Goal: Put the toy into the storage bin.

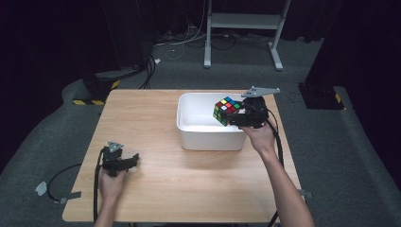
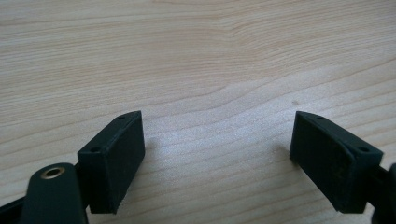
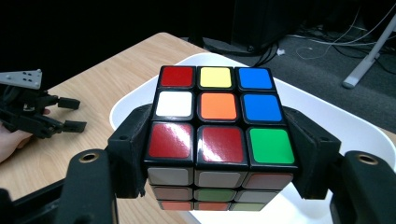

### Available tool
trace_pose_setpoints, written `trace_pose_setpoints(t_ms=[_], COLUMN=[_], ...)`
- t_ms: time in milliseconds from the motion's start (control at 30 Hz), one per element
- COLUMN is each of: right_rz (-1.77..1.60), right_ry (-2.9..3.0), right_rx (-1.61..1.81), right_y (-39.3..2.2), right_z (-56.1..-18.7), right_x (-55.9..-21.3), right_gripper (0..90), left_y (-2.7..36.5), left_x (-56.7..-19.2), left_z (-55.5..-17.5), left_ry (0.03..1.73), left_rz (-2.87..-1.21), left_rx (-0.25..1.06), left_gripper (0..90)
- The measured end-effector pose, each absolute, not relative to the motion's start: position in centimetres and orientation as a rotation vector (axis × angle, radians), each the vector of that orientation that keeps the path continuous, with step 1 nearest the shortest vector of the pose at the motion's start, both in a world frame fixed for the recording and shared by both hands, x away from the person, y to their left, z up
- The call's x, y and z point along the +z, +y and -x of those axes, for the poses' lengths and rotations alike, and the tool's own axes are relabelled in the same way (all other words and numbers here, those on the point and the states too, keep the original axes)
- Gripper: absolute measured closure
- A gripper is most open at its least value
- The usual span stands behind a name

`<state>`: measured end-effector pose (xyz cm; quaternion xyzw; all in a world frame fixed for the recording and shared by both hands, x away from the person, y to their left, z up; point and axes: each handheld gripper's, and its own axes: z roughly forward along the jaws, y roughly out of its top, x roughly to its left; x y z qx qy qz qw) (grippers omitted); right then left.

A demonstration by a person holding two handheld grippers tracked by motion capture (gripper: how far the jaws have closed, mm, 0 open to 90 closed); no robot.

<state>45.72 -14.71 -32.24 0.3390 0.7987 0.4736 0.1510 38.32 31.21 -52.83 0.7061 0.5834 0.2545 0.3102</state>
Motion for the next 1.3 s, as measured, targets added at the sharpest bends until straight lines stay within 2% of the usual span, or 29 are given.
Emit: trace_pose_setpoints(t_ms=[1300], right_rz=[-1.052], right_ry=[2.272], right_rx=[1.277], right_y=[-13.1], right_z=[-51.1], right_x=[-31.5], right_gripper=[34.0], left_y=[31.2], left_x=[-52.8], left_z=[-38.3], left_ry=[1.541], left_rz=[-1.865], left_rx=[0.672], left_gripper=[18.1])
